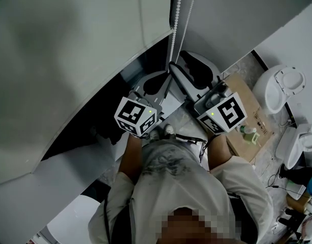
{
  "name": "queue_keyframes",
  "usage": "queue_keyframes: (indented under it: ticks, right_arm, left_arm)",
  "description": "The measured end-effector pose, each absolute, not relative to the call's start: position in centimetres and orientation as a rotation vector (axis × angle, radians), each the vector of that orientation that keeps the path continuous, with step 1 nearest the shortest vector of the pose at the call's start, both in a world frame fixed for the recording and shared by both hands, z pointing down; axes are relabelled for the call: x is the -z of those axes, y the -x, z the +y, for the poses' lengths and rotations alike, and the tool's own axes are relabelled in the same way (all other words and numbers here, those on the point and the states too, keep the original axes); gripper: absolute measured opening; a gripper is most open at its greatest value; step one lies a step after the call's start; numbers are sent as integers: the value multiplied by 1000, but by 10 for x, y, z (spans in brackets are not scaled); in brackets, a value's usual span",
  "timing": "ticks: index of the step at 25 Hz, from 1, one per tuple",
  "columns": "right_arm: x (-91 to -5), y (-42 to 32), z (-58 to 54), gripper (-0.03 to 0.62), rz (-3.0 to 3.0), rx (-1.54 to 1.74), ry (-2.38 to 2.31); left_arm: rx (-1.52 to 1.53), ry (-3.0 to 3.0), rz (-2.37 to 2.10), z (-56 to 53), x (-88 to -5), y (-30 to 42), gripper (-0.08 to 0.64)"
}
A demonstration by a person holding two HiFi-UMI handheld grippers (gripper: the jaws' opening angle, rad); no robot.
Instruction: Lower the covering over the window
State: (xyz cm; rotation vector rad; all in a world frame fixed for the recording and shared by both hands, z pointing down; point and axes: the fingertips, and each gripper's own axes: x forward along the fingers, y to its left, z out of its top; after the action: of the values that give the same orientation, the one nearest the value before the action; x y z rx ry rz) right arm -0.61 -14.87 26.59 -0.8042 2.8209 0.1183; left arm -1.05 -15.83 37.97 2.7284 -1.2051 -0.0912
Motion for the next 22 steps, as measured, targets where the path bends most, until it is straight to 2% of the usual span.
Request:
queue_keyframes:
  ticks: [7, 8, 10, 13, 22]
  right_arm:
    - [-257, 21, -154, 147, 2820, -160, 801]
    - [-257, 21, -155, 136, 2811, -164, 814]
    - [-257, 19, -156, 70, 2798, -180, 851]
    - [-258, 20, -156, 33, 2807, -196, 875]
    - [-260, 19, -155, 23, 2816, -213, 911]
  left_arm:
    - [43, -2697, -1183, -154, -403, 9, 8]
    - [38, -2695, -1181, -154, -406, 9, 8]
    - [27, -2691, -1180, -153, -411, 9, 9]
    - [21, -2682, -1173, -149, -416, 8, 9]
    - [11, -2690, -1181, -148, -415, 7, 18]
